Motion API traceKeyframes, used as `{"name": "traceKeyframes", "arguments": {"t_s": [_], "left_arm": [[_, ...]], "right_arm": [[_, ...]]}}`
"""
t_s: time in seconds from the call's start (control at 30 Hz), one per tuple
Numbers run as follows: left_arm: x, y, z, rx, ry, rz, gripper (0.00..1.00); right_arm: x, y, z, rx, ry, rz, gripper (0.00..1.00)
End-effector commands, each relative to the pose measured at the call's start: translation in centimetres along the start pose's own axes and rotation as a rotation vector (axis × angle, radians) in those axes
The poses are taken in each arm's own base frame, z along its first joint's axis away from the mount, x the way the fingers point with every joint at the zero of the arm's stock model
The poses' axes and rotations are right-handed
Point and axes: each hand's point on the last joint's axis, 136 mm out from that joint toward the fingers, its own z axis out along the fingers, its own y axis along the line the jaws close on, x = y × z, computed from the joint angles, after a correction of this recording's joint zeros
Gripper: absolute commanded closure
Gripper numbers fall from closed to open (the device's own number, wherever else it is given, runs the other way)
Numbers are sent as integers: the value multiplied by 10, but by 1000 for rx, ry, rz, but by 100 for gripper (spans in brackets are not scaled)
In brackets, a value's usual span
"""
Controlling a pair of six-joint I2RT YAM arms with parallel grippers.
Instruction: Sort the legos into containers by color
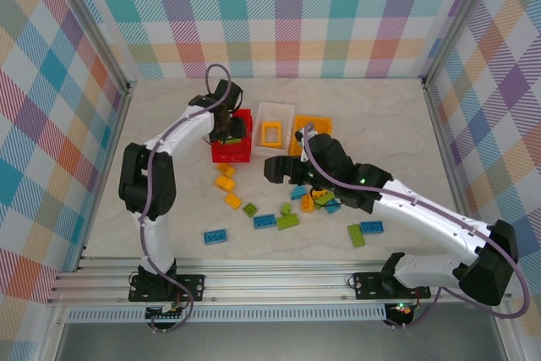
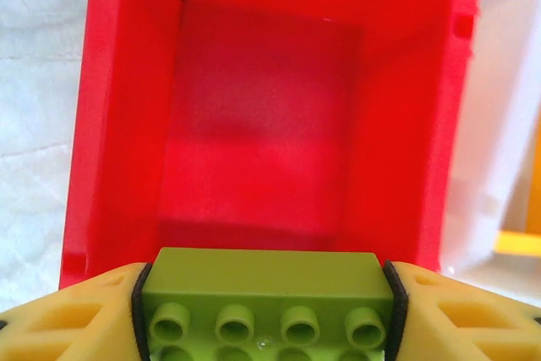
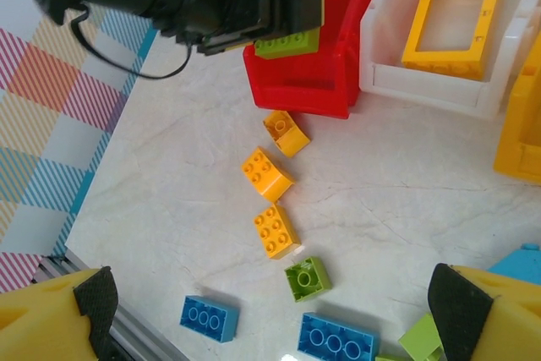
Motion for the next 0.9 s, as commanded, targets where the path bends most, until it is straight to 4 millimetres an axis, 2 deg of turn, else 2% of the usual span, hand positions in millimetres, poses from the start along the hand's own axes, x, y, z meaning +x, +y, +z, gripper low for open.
{"name": "traceKeyframes", "arguments": {"t_s": [0.0,0.17,0.3,0.5,0.67,0.77,0.87], "left_arm": [[-12,5,1,-7,-3,9,43],[-6,-2,13,30,34,-8,33],[-9,-7,5,64,23,-24,28],[-20,-16,-26,123,-31,-46,25],[-24,-13,-40,118,-60,-48,28],[-25,-18,-63,153,-108,-56,31],[-10,-38,-96,226,-150,-18,31]], "right_arm": [[-1,5,2,-34,-4,14,4],[3,1,6,-21,18,17,4],[4,-7,2,25,27,26,3],[18,-49,-16,202,30,127,6],[28,-76,-29,298,45,201,9],[35,-114,-55,484,23,302,10],[58,-171,-95,724,-6,516,17]]}}
